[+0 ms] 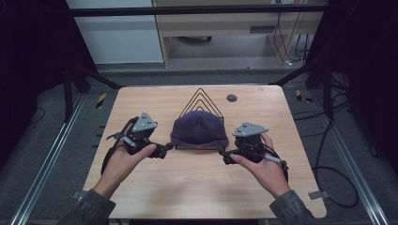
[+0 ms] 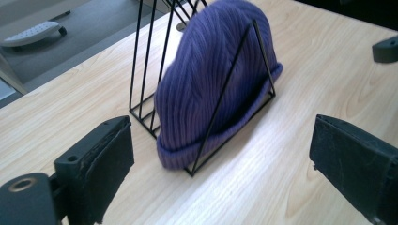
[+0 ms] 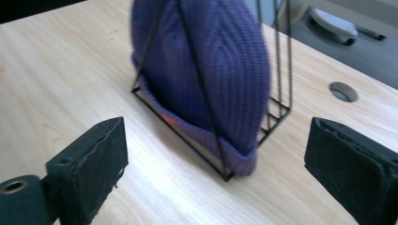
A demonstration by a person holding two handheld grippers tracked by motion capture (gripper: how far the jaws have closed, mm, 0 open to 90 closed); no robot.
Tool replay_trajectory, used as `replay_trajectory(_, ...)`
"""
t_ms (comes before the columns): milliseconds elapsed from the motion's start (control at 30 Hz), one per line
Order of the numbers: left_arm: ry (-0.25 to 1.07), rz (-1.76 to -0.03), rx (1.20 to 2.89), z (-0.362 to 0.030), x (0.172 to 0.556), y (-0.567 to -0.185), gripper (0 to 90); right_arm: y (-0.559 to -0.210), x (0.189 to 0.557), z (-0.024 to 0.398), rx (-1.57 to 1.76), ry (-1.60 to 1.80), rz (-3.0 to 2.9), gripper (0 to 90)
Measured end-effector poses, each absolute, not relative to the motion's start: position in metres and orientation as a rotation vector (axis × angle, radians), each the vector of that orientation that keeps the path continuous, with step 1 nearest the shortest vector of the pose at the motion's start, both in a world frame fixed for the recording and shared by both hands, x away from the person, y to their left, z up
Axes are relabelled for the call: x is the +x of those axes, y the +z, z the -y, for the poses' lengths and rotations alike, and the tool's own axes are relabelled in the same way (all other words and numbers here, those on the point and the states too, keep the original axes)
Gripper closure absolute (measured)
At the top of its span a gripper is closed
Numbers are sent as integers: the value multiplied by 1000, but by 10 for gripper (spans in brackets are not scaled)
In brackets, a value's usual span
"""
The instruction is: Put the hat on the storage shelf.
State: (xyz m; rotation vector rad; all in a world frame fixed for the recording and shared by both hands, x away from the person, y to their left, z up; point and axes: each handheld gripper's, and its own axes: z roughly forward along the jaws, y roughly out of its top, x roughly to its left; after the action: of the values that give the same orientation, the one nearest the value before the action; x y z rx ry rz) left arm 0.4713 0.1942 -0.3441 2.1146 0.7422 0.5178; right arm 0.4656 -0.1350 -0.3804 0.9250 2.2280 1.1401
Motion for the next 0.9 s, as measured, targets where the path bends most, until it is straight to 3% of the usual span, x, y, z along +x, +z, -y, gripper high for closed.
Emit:
replay_trajectory(367,515,-764,2150,-224,440,-375,38,-395,447,119,878,1149,-2342,79)
replay_trajectory(900,471,-898,2284,-257,440,-460,47,-469,442,103,919,1056,-2517,105)
